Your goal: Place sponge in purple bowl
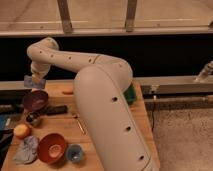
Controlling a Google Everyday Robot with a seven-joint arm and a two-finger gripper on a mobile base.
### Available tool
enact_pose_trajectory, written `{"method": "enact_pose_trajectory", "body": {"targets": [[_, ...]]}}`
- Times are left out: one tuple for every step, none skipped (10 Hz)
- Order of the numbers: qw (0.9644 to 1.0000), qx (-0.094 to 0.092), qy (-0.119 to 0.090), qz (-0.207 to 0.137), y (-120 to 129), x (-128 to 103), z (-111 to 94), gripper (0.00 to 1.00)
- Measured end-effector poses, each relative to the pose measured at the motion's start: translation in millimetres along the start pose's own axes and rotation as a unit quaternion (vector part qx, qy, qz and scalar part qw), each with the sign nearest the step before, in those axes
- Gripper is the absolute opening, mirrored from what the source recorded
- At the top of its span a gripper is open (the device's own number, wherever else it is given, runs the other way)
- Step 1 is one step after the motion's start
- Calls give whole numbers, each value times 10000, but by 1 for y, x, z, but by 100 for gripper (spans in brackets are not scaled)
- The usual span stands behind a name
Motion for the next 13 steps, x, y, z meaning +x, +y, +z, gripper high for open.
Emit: {"method": "enact_pose_trajectory", "body": {"targets": [[9999, 151, -80, -22, -8, -1, -10, 0], [9996, 235, -164, -56, -11, -6, -16, 0], [9993, 267, -247, -102, -10, -10, -17, 0], [9991, 260, -305, -104, -8, -12, -17, 0], [9991, 260, -330, -95, -10, -9, -15, 0], [9991, 228, -348, -89, -10, -7, -12, 0], [9993, 95, -362, -84, -6, -2, 1, 0], [9993, -17, -361, -72, -2, 1, 12, 0], [9993, -156, -341, -56, 3, 4, 24, 0], [9991, -301, -312, -31, 8, 7, 36, 0], [9987, -435, -279, -14, 12, 9, 46, 0], [9983, -534, -249, -3, 15, 10, 51, 0], [9975, -687, -170, -18, 19, 10, 58, 0]]}}
